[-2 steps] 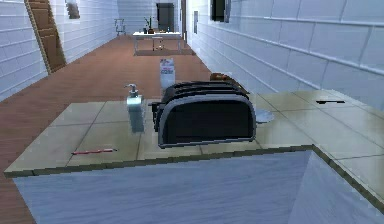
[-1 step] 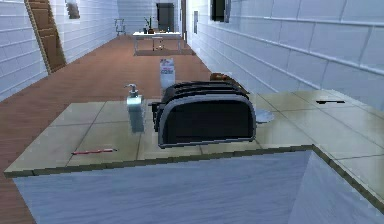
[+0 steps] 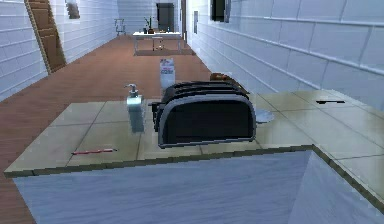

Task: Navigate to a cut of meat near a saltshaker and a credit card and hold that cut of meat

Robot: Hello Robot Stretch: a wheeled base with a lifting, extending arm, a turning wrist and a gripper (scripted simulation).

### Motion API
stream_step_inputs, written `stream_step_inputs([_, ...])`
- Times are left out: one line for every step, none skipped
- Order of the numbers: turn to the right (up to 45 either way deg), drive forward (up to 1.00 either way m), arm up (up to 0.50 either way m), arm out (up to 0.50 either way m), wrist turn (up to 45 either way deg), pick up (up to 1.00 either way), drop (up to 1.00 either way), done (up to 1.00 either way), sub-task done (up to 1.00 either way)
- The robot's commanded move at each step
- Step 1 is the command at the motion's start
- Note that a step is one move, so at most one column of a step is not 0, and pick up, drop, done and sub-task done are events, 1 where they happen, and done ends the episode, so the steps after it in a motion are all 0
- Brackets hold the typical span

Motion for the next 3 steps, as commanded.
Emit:
stream_step_inputs([0.0,0.0,0.0,0.0,45.0,0.0,0.0,0.0,0.0])
stream_step_inputs([0.0,0.0,0.0,0.0,12.0,0.0,0.0,0.0,0.0])
stream_step_inputs([0.0,0.0,-0.16,0.0,0.0,0.0,0.0,0.0,0.0])
